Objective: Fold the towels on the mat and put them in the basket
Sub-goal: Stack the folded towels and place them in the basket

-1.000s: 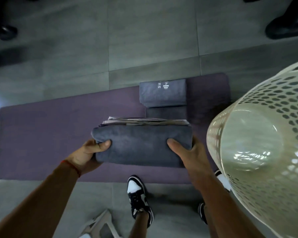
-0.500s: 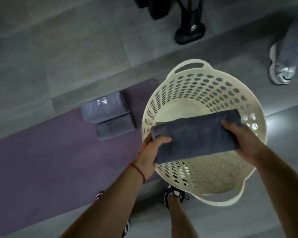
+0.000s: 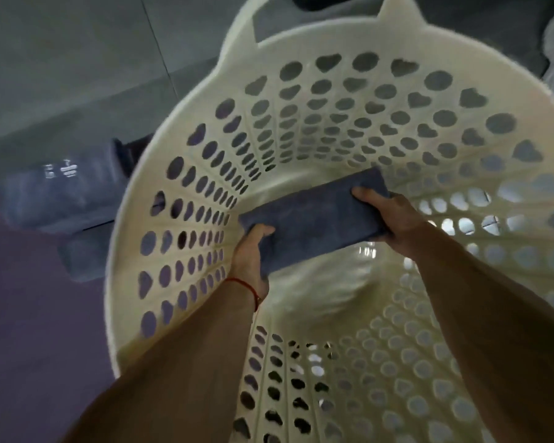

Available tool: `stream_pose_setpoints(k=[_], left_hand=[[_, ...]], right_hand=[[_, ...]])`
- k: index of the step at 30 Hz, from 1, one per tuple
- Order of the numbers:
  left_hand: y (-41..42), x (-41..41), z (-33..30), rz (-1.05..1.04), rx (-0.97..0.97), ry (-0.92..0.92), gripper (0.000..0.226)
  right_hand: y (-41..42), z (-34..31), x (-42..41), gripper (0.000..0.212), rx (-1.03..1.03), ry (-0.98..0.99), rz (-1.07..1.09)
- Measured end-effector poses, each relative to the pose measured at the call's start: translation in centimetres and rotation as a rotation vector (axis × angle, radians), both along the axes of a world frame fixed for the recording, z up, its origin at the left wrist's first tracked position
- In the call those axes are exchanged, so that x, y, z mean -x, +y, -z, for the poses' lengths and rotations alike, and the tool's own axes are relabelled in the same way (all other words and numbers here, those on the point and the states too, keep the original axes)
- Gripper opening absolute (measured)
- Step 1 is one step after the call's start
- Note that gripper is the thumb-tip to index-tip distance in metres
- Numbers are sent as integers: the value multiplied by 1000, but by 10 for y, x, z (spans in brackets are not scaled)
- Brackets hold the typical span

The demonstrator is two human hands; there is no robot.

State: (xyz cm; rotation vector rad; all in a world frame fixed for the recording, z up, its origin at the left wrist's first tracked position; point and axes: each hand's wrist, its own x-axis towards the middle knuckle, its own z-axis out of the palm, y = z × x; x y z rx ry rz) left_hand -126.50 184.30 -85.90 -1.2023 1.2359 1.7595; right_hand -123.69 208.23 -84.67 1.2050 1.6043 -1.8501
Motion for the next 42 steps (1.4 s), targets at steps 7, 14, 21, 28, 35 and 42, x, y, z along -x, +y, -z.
stream_pose_setpoints(k=[7,14,21,28,35,42], left_hand=[[-5,1,51,-30,46,163,47],[1,7,39,-63,98,170,47],[12,9,-5,147,584,112,70],[39,-40,-45,1179,1054,845,77],[8,-37,3,1715,923,726,121],[11,-9,-46,1737,806,587,106]], right_hand=[[-3,59,26,48,59,144,60],[-16,50,23,62,-142,132,67],[-94,7,5,58,-1141,239,-159],[-99,34,1,67,-1119,56,-838],[-86,58,-23,76,-1230,104,-983],[-75,19,0,80,-1008,-9,-1087]])
